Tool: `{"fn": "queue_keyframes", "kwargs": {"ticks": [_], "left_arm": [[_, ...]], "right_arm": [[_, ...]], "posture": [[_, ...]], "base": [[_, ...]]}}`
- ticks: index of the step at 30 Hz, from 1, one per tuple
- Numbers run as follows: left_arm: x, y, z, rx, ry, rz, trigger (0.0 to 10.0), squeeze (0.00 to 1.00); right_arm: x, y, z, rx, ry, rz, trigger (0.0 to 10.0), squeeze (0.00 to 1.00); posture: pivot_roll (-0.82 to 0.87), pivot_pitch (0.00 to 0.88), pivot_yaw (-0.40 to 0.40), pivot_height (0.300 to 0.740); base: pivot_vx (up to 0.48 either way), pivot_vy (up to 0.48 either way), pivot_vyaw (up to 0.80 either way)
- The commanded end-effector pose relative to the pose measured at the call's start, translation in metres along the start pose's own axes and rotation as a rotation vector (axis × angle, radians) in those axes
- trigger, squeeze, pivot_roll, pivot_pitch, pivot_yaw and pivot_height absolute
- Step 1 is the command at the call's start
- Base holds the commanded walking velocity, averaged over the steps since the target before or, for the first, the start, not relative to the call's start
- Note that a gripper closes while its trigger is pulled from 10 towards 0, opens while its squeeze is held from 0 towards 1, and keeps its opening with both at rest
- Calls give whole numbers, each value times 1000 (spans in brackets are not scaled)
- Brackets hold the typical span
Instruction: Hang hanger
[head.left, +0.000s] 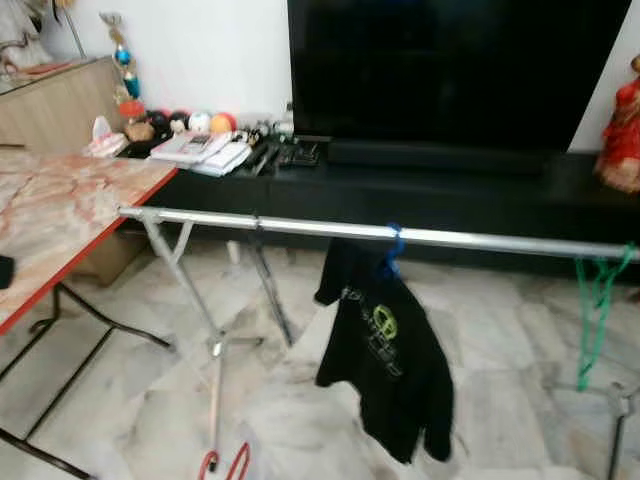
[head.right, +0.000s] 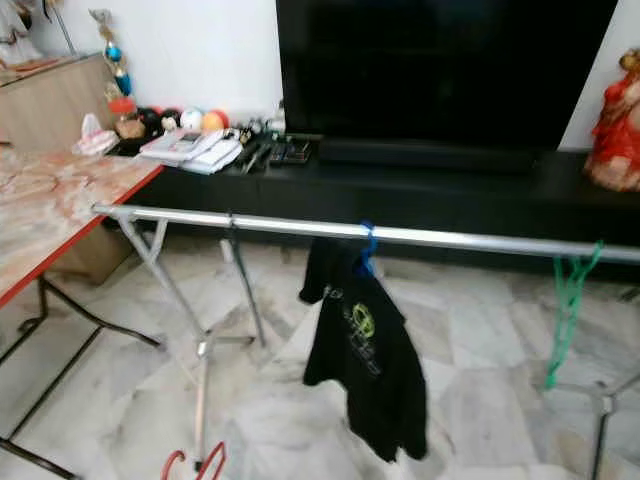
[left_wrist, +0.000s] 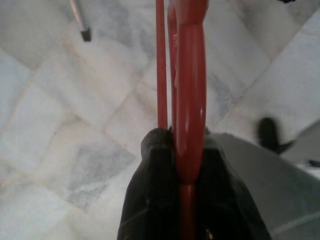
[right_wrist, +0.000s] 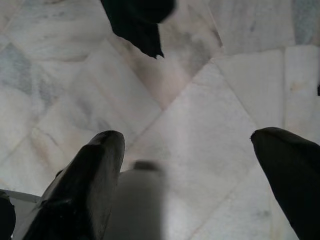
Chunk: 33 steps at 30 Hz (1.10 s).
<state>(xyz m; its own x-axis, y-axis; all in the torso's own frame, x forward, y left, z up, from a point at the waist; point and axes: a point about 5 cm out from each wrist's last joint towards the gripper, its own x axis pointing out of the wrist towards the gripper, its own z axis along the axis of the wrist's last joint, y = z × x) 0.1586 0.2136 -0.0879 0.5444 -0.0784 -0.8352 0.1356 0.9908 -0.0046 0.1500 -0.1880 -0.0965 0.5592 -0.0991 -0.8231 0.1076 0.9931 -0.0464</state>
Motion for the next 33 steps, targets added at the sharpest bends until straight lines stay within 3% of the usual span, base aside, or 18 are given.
{"fn": "queue_keyframes", "kwargs": {"ticks": [1,6,21,25,28,33], "left_arm": [[2,-4,2,12,4,-12,10000,0],[2,-5,1,9,7,-13,10000,0],[2,-9,-2,6,13,-13,10000,0],[3,-9,0,7,6,6,10000,0],[5,-11,9,-29,-36,12,10000,0],[8,-6,52,-27,-199,27,10000,0]], "right_arm": [[0,-8,1,11,6,-25,10000,0],[0,-8,1,1,5,-20,10000,0],[0,-9,2,-20,8,-18,10000,0],[0,-9,1,-19,9,-17,10000,0],[0,-9,1,-20,10,-17,10000,0],[0,-9,1,-26,11,-15,10000,0]], "posture": [[-12,0,40,740],[-12,0,38,740],[-11,0,35,740],[-13,0,36,740],[-12,0,34,740],[-7,0,34,740]], "base": [[0,-465,-775],[0,-466,-754],[0,-465,0],[0,-131,0],[0,0,0],[0,0,0]]}}
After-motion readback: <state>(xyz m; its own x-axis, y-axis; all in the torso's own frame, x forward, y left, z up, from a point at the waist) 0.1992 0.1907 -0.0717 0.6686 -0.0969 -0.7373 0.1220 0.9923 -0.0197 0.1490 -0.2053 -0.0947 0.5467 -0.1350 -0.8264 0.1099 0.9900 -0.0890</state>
